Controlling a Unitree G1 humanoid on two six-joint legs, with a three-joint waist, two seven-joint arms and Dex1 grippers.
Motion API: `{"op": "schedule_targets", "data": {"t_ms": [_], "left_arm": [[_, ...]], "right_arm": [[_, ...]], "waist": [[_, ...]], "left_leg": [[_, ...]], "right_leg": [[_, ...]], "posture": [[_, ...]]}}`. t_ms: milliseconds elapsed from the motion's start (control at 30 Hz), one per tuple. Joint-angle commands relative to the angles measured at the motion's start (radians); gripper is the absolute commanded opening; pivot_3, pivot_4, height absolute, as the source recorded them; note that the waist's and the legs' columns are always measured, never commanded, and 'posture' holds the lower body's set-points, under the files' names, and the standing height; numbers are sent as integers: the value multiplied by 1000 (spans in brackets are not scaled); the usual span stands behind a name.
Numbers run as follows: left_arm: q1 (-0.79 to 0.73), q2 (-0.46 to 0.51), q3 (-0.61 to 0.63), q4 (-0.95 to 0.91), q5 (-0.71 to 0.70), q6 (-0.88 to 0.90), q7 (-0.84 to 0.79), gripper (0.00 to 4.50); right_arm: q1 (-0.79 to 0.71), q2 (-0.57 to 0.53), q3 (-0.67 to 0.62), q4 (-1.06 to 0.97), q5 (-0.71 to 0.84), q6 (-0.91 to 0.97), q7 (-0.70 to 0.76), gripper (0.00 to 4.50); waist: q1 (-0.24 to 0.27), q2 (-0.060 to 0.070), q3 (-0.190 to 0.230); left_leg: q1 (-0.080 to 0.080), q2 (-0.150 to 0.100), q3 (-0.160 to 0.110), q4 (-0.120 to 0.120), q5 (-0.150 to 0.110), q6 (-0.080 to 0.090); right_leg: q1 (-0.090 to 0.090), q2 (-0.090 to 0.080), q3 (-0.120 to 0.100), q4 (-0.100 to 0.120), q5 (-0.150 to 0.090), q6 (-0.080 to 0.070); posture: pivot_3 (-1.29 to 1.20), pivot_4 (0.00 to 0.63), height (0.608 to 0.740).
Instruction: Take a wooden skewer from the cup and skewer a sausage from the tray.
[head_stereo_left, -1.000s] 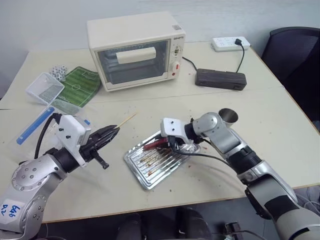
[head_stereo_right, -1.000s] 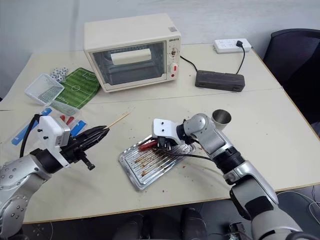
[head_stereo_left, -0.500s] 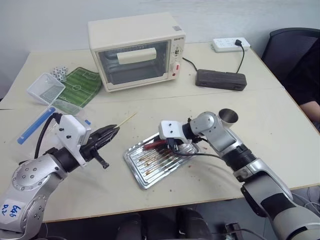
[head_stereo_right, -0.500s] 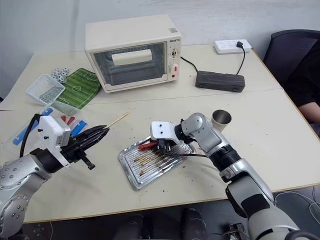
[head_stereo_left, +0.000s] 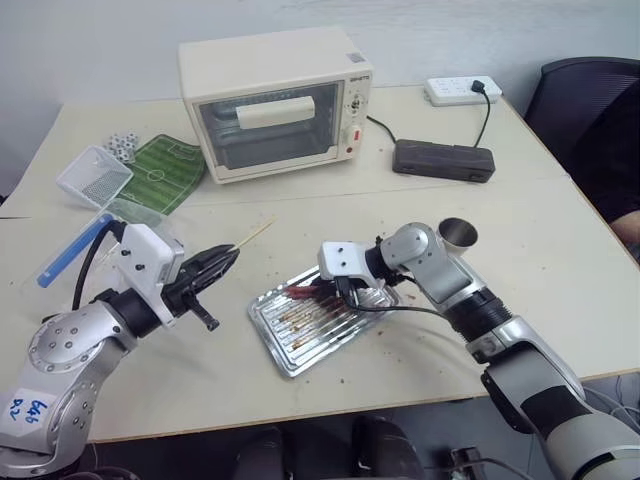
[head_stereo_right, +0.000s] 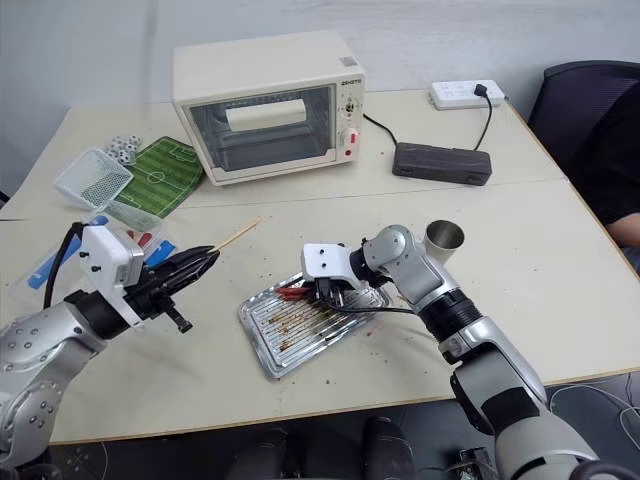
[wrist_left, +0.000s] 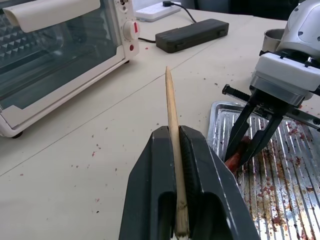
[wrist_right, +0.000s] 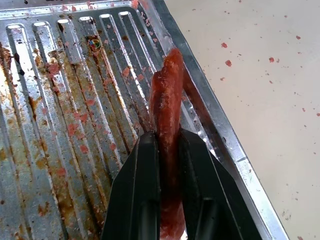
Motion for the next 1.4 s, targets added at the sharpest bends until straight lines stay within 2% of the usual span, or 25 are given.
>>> {"op": "schedule_targets", "data": {"t_ms": [33, 233, 367, 533, 767, 1400], "left_arm": [[-14, 23, -3, 11, 3, -29, -32, 0], [-14, 98, -1, 37, -28, -34, -153, 0], [-11, 170, 33, 42, -103, 1, -256, 0], [-3, 244, 61, 36, -184, 36, -348, 0], [-36, 297, 26, 42, -224, 40, -426, 0], [-159, 281, -99, 103, -175, -6, -438, 0]], "right_arm": [[-2, -36, -30, -56, 15, 47, 39, 499], [-16, -159, -94, -241, 100, 195, 151, 499], [-23, -274, -157, -383, 193, 329, 245, 499], [-57, -347, -209, -446, 268, 455, 269, 499], [-79, -384, -240, -501, 328, 560, 242, 499], [-4, -433, -223, -656, 362, 523, 232, 499]], "waist": [[0, 0, 0], [1, 0, 0], [0, 0, 0], [-2, 0, 0], [1, 0, 0], [2, 0, 0]], "left_leg": [[0, 0, 0, 0, 0, 0], [-1, 0, 0, 0, 0, 0], [-1, 1, 0, -1, -1, -1], [0, 1, 1, -1, -1, -1], [0, 1, 1, -1, -1, -2], [0, 0, 1, -1, -1, -2]], "right_leg": [[0, 0, 0, 0, 0, 0], [-1, 0, 0, 0, 0, 0], [-2, 0, 0, -1, -1, -1], [-2, 1, 0, -1, -1, -2], [-2, 0, 0, -1, -1, -3], [-2, 1, 0, 0, -1, -2]], "posture": [[0, 150, 740], [0, 150, 740], [0, 150, 740], [0, 150, 740], [0, 150, 740], [0, 150, 740]]}}
